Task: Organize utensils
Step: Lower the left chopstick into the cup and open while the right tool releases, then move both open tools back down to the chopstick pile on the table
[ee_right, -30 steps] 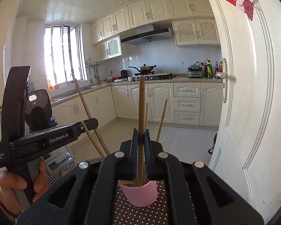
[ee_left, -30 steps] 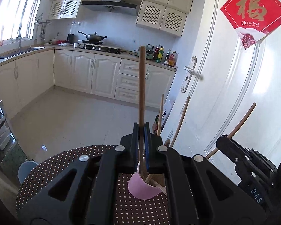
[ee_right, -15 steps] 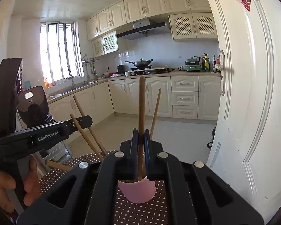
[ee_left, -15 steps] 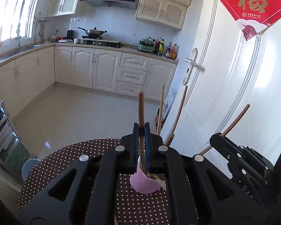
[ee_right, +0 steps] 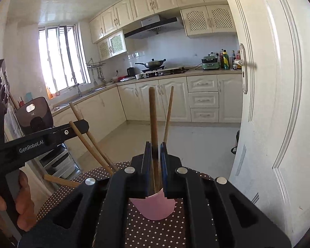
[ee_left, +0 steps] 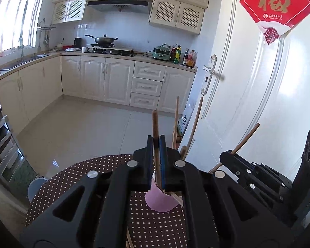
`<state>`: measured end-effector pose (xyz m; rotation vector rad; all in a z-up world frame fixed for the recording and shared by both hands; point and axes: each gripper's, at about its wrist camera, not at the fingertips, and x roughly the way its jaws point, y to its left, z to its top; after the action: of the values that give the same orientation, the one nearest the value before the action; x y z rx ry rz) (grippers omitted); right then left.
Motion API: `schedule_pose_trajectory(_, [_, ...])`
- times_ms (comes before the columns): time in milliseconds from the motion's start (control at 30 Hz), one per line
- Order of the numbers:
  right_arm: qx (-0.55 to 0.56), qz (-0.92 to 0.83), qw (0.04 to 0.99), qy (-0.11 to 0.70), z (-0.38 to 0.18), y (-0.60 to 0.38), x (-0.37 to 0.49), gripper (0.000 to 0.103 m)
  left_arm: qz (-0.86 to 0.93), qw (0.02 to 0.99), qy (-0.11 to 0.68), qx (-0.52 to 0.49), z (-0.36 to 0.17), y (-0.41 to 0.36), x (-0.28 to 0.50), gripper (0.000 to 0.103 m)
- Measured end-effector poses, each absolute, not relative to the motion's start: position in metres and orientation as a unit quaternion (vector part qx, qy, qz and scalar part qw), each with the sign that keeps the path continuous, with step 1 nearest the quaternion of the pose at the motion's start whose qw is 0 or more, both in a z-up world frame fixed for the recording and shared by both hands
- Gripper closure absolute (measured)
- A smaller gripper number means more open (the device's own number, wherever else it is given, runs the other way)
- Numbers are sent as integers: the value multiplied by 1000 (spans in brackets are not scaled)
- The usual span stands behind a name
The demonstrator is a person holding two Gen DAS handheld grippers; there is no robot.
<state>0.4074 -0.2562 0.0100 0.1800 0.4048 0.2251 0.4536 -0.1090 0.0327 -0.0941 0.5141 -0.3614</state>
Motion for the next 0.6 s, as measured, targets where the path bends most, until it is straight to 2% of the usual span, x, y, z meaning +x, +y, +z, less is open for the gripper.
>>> schedule_pose_trajectory(33, [93, 112, 969, 200, 10, -258, 406, 84, -177, 950, 252, -46, 33, -108, 452, 90])
schedule_pose_trajectory(67, [95, 112, 969, 197, 12, -259, 403, 75, -174, 951, 250, -45, 34, -107, 450, 73])
schedule_pose_trajectory(100, [95, 111, 970, 194, 13, -260, 401, 72, -169, 953, 245, -46, 36, -106, 447, 44])
schedule_pose_trajectory(133, [94, 112, 970, 192, 14, -260, 398, 71, -164, 958, 230, -47, 39, -103, 442, 39])
schedule_pose_trajectory(300, [93, 116, 971, 189, 21, -260, 383, 69, -160, 962, 217, -41, 48, -94, 424, 38])
schedule_pose_trajectory(400, [95, 120, 969, 191, 24, -259, 374, 67, -150, 964, 215, -35, 50, -88, 414, 34])
schedule_pose_trajectory(600, [83, 128, 967, 205, 24, -252, 351, 67, -134, 964, 229, -10, 43, -66, 384, 32])
